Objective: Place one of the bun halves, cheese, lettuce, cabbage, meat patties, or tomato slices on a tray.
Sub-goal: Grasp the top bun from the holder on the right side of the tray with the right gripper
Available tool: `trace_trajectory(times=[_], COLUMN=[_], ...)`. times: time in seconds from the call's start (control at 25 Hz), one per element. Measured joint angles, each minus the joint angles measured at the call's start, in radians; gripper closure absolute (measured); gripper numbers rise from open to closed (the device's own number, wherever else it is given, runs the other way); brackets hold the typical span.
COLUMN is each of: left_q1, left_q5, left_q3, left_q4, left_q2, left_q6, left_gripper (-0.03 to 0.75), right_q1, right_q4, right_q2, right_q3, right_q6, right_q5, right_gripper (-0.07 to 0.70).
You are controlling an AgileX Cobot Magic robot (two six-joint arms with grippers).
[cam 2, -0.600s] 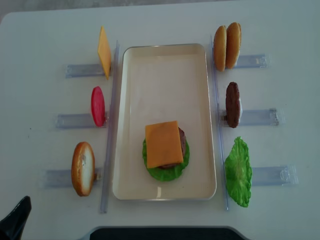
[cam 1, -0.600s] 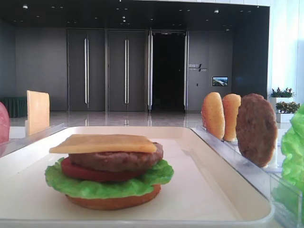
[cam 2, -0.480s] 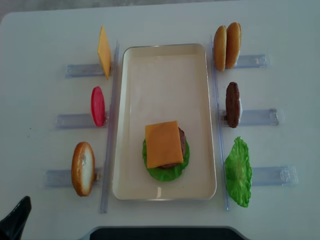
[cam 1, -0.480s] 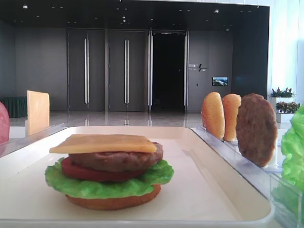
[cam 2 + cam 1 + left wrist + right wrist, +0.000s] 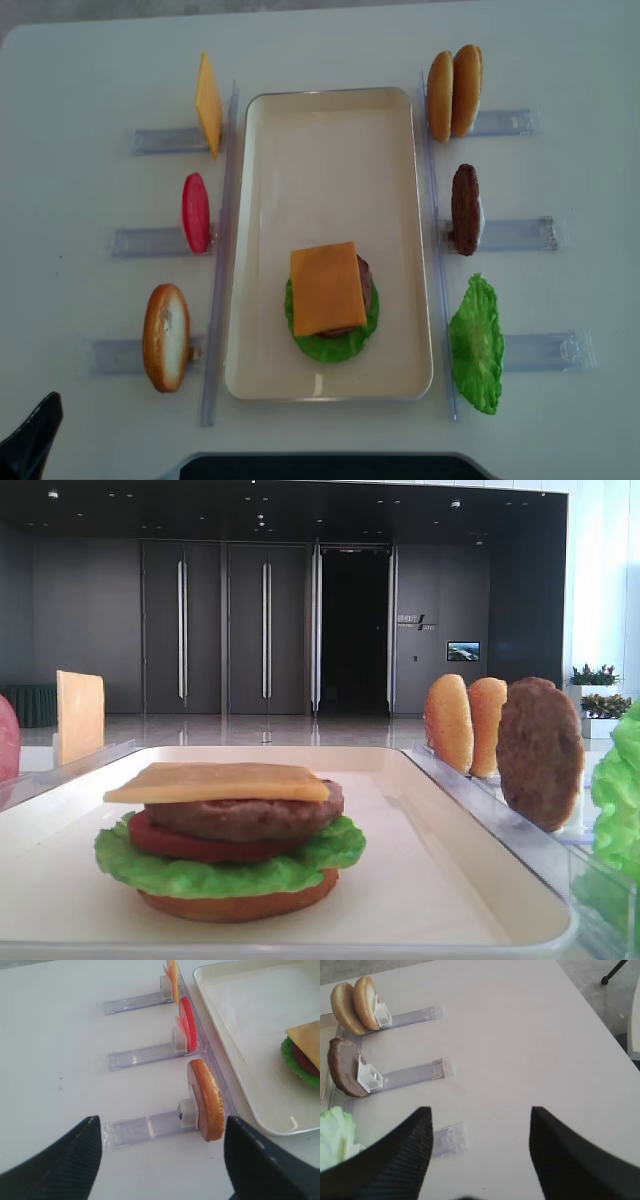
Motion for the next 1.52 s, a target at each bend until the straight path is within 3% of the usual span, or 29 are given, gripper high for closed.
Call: trace_trajectory(times=[1.28, 1.52], left_q1=[0.000, 0.000], left_q5=[0.000, 0.000], left_q3=[0.000, 0.000], left_q4=[0.000, 0.000], left_q2=[0.000, 0.000], left_q6=[0.000, 0.000], left_gripper=[0.136, 0.136], right_q1=[0.000, 0.000], right_q4=[0.000, 0.030], right_q2=[0.000, 0.222], right_q3=[-0.006, -0.123], right_q6=[-0.001, -0.005], right_q5=[-0.001, -0.002], right_gripper=[0.223, 0.217])
